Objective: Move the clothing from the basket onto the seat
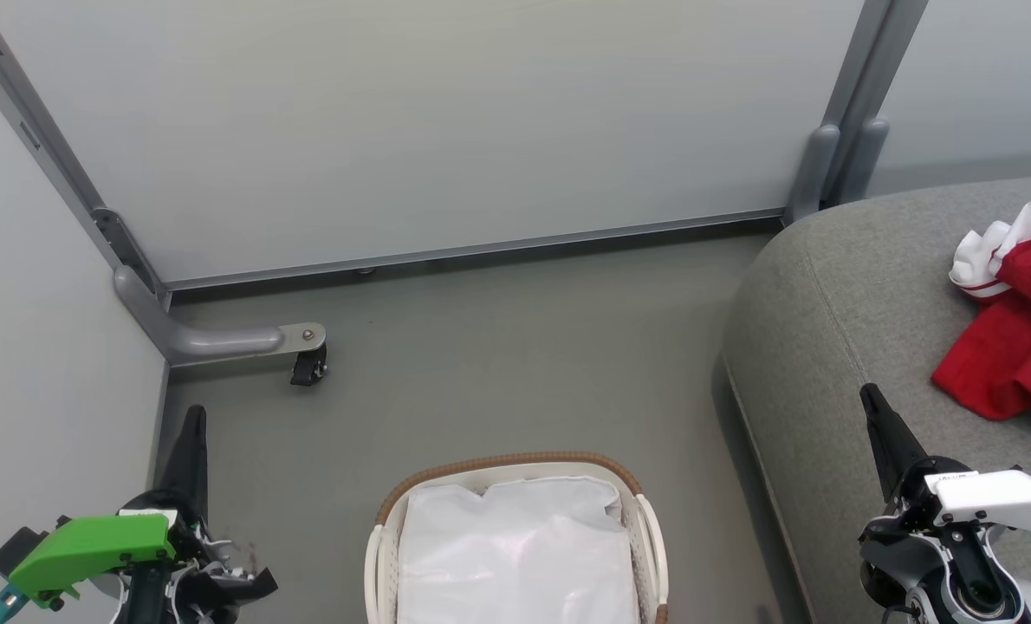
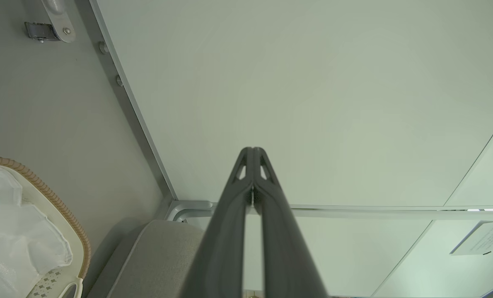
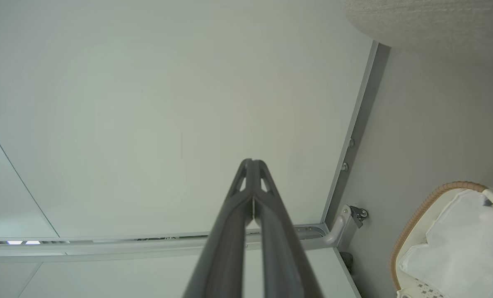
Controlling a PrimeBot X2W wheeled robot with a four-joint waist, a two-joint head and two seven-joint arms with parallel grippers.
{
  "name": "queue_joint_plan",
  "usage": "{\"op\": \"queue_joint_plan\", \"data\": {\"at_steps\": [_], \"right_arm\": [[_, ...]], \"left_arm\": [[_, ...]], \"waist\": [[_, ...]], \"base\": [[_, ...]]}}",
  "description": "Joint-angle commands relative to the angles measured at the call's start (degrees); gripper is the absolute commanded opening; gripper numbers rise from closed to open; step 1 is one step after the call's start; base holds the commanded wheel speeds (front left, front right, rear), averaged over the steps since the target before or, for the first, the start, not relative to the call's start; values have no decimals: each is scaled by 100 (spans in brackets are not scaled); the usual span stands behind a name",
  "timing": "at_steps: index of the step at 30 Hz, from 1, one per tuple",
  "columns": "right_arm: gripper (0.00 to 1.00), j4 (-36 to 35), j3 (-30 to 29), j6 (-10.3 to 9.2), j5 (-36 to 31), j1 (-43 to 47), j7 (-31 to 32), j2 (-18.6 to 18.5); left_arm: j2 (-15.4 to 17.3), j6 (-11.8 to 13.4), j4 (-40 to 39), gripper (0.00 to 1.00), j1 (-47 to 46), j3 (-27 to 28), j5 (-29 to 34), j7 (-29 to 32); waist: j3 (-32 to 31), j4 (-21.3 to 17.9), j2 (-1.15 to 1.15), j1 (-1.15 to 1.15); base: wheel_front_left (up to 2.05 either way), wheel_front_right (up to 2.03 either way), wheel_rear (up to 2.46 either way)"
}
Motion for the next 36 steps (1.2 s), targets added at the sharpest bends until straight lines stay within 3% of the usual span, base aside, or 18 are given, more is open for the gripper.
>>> {"op": "queue_joint_plan", "data": {"at_steps": [1, 36], "right_arm": [[0, -17, -14, 0, 19, 64, 10, -36], [0, -16, -13, 0, 19, 64, 9, -36]], "left_arm": [[35, -25, -8, 0, -81, 13, -20, 26], [35, -26, -7, 0, -76, 12, -21, 25]], "waist": [[0, 0, 0, 0], [0, 0, 0, 0]], "base": [[0, 0, 0], [0, 0, 0]]}}
